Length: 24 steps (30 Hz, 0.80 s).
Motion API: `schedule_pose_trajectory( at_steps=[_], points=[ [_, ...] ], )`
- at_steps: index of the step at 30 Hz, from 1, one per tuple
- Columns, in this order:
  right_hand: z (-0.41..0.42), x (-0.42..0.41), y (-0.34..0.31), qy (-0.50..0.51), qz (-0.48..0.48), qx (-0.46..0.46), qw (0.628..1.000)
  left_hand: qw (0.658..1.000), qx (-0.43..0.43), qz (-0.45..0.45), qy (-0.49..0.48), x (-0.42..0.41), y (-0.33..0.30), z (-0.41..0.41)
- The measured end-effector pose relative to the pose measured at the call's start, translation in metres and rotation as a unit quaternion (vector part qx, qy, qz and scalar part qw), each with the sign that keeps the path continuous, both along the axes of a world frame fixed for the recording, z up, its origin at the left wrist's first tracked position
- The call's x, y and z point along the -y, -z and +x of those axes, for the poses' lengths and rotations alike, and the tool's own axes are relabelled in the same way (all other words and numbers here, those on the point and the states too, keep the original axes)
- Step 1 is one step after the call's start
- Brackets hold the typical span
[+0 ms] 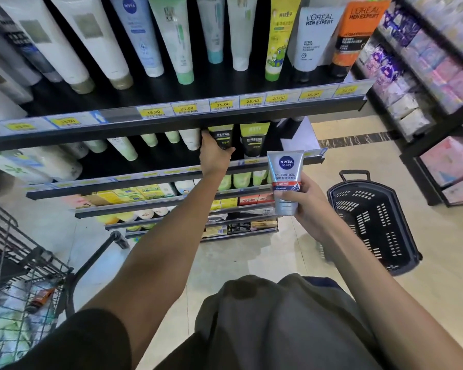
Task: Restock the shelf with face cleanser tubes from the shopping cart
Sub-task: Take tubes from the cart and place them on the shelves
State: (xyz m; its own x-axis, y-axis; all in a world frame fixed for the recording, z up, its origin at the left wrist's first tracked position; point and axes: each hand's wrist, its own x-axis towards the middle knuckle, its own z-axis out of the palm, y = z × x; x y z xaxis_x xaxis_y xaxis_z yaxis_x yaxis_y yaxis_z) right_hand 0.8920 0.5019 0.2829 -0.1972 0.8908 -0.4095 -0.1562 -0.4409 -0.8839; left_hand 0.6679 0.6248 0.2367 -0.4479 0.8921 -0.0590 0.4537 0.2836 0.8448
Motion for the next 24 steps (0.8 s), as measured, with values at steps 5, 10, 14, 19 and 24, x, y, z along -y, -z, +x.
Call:
schedule_pose_trajectory(
  at_steps=[5, 10, 14, 19, 24],
  points=[
    [0.008, 0.005, 0.003, 0.018, 0.007, -0.01, 1.0, 0.999, -0.033, -0.025, 0.015, 0.005, 0.008, 0.005],
    [0.006, 0.009, 0.003, 0.015, 0.006, -0.004, 1.0, 0.999, -0.043, -0.029, 0.016, 0.009, 0.01, 0.005],
    [0.004, 0.01, 0.004, 0.012, 0.002, 0.002, 1.0, 0.998, -0.045, -0.032, 0.011, 0.011, 0.011, 0.003],
    [0.002, 0.014, 0.002, 0.024, -0.007, -0.009, 1.0, 0.998, -0.054, -0.035, 0.004, 0.013, 0.016, 0.003],
    [0.007, 0.019, 0.008, 0.033, -0.019, -0.005, 0.999, 0.997, -0.061, -0.037, 0.013, 0.015, 0.018, 0.002]
  ],
)
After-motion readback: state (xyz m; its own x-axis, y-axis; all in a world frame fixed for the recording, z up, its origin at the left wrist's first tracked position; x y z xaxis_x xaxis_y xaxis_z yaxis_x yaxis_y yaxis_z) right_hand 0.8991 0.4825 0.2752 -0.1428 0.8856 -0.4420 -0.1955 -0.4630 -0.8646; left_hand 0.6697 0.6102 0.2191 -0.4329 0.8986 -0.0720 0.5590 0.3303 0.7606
